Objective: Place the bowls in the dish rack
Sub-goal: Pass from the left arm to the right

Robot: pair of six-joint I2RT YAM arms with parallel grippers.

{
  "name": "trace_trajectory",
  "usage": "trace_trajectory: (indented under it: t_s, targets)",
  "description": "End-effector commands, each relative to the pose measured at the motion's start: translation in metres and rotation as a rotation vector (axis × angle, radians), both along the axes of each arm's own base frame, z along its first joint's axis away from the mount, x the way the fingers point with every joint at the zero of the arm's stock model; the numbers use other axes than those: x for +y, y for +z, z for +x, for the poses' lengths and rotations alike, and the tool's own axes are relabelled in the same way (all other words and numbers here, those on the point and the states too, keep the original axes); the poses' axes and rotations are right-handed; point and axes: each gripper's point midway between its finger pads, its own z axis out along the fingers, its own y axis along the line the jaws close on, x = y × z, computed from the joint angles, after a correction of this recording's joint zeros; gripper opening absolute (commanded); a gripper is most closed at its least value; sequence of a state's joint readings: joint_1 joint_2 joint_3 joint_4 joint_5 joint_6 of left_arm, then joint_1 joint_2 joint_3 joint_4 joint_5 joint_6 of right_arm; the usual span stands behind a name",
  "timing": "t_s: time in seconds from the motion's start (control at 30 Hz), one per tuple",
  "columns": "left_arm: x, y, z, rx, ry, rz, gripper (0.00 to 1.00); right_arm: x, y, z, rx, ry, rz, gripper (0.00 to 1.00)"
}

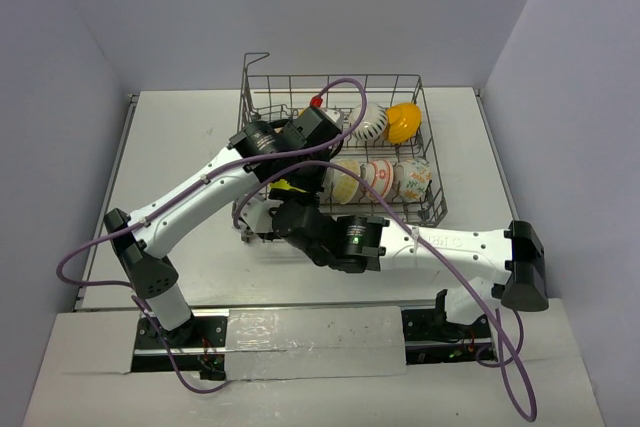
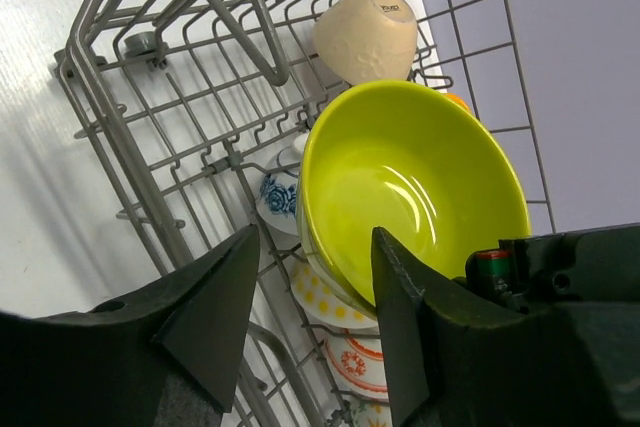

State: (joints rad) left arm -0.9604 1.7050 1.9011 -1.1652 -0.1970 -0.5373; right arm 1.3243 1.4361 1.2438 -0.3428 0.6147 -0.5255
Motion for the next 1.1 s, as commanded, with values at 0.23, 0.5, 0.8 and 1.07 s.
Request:
trace_trajectory:
  t_s: [0.23,0.5,0.8,1.07]
  targets:
    - [0.004,0.025,-0.016,-0.035,-0.023,-0.059,0.00,0.004,0.013,0.021,0.002,-0.078,0.074,0.42]
    - [0.005,0.026,-0.016,-0.042,-0.027,-0.052,0.00,0.002,0.011,0.027,-0.005,-0.105,0.068,0.26]
    - [0.005,0.019,-0.018,-0.026,-0.035,-0.029,0.00,-0.002,0.022,0.033,-0.039,-0.130,0.083,0.53]
    - [0.008,0.019,-0.020,-0.024,-0.032,-0.020,0.00,-0.002,0.015,0.034,-0.023,-0.131,0.060,0.47]
